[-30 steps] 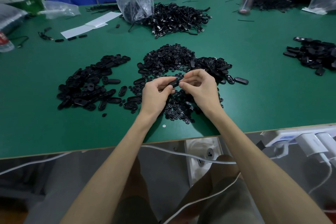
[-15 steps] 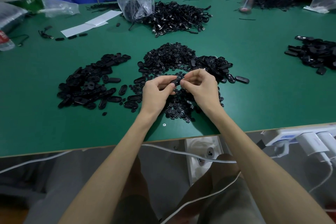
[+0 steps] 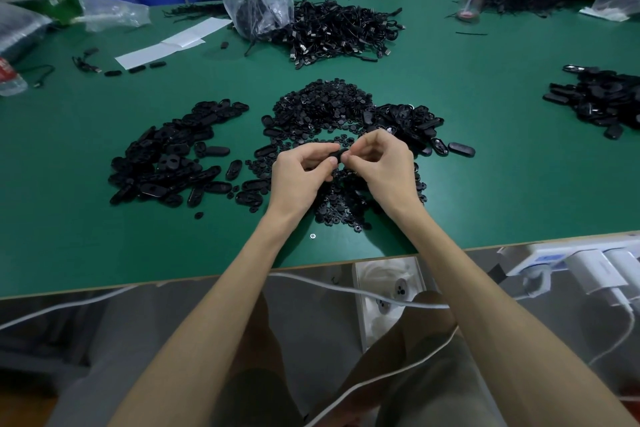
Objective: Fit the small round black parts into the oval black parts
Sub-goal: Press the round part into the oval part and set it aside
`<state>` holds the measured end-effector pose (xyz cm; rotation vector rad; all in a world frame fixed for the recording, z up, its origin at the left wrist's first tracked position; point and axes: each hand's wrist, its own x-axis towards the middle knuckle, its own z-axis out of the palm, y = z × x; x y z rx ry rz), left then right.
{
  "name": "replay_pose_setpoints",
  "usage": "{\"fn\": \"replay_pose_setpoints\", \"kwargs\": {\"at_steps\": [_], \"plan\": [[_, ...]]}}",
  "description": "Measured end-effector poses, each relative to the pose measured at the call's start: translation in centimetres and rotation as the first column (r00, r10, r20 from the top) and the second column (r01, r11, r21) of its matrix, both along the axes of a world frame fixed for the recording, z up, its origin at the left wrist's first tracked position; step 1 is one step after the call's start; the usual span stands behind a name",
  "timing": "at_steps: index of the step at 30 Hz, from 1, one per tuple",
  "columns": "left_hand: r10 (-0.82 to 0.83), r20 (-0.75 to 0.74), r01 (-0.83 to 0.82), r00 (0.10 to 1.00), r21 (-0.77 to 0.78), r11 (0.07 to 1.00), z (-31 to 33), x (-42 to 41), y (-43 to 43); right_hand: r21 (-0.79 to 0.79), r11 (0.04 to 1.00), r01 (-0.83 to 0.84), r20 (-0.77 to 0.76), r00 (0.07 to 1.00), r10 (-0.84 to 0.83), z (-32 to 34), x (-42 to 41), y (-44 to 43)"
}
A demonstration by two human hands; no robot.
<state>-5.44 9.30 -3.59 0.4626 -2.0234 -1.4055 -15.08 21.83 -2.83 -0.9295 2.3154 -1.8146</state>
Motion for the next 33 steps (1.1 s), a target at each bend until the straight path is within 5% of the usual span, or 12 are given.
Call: {"fn": "replay_pose_setpoints", "kwargs": {"at_steps": [11, 18, 33], "plan": [[0.078, 0.002, -0.078, 0.997, 0.083, 0.994, -0.57, -0.12, -0.42, 0.045, 0.999, -0.029, -0.293, 0.955, 0.041, -0.32, 0.89, -0.23], [0.124, -0.047, -0.113, 0.991, 0.193, 0.975, -0.74, -0.12, -0.72, 0.054, 0.996, -0.075, -0.294, 0.952, 0.088, -0.23, 0.84, -0.43], [0.025, -0.004, -0.025, 1.0, 0.069, 0.997, -0.07, 0.11, 0.07, 0.063, 0.995, -0.072, -0.105, 0.991, 0.078, 0.21, 0.23, 0.03]]}}
